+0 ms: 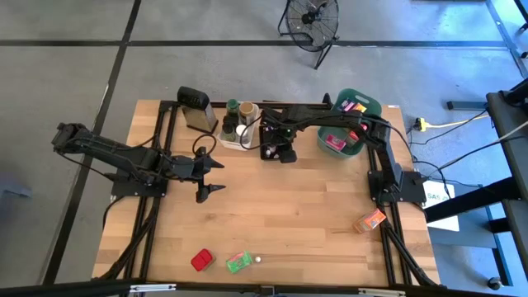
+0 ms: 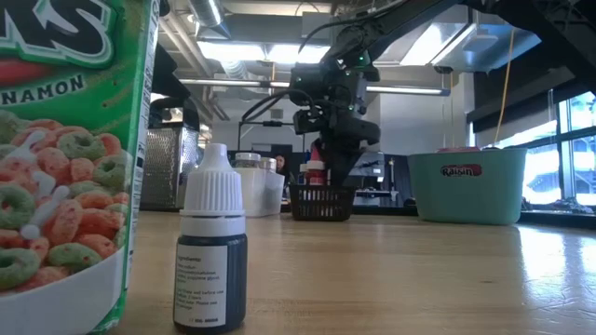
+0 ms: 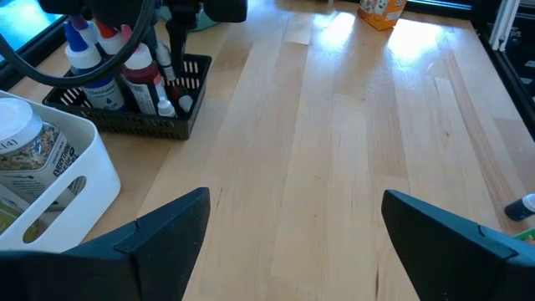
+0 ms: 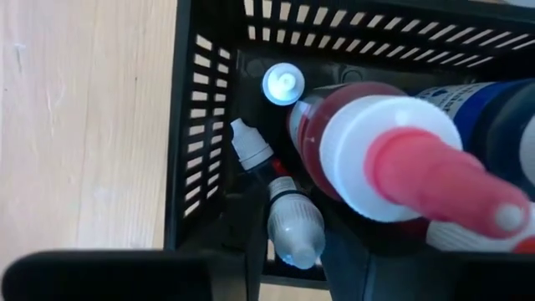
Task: Pick & Place Kitchen Items
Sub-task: Put the small green food coloring bottle into the black bin, then put the orange cereal box into the green bin
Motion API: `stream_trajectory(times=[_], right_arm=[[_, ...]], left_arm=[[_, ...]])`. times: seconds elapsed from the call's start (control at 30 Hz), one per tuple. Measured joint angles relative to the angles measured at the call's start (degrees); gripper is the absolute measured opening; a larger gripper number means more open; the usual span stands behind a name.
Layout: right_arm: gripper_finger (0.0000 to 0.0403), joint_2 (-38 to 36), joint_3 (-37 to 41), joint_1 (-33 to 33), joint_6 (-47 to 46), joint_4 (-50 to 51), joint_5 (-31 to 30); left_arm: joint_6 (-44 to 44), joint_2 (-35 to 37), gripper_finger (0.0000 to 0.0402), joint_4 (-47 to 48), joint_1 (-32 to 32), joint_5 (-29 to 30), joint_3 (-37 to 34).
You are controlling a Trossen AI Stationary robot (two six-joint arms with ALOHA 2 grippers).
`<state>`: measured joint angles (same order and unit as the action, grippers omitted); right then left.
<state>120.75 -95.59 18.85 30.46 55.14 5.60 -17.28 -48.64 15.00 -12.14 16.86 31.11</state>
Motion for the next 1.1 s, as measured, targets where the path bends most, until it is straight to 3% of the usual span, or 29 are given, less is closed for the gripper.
stream_trajectory(times=[0.73,1.1], right_arm=[[0.0098,0.0,0.0,0.0,-0.2,-0.67,0.19],[0.0156,0.0,0.0,-0.02,-2.54,-1.79,0.13]], left_arm=[[0.0,0.0,0.0349,0.0,0.0,-0.01,0.0],[0.0,0.0,0.0349,0.0,0.0,0.01,0.0]])
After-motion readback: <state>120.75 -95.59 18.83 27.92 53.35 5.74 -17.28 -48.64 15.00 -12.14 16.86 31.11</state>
